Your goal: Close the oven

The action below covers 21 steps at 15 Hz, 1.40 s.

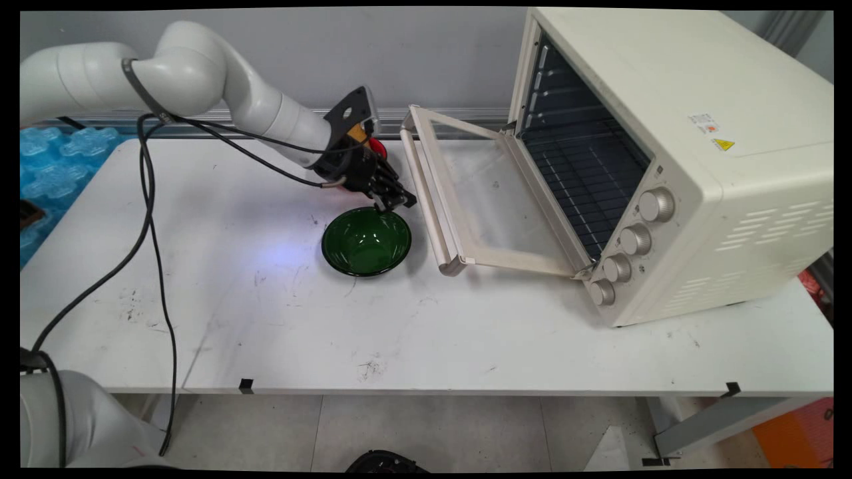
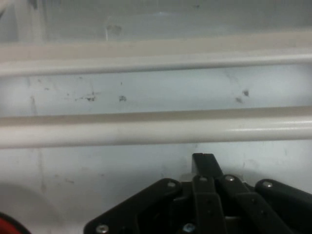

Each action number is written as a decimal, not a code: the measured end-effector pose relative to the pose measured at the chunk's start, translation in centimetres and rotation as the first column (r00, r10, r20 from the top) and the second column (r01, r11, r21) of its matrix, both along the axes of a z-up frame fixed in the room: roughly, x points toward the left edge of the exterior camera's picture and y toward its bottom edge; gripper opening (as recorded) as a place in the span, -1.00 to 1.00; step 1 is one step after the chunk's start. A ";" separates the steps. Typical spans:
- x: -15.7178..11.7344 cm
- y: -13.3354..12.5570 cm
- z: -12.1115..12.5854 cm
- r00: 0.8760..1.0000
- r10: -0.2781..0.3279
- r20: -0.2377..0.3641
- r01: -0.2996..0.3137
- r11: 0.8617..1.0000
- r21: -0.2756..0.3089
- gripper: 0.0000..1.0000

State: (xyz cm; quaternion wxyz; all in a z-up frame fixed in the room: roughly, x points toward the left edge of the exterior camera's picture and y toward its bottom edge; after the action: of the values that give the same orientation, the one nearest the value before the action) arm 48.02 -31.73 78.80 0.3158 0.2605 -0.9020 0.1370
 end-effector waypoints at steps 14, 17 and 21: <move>-2.0 -0.9 1.2 0.998 -0.031 -0.060 0.028 0.999 -0.045 -1.00; -2.5 -1.2 2.2 0.997 -0.044 -0.060 0.041 0.998 -0.048 -1.00; -3.9 -2.1 3.8 0.996 -0.068 -0.058 0.065 0.996 -0.055 -1.00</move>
State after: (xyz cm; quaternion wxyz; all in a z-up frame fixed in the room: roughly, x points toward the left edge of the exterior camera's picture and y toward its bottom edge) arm 44.10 -33.85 82.58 0.3538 0.2260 -0.8964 0.1422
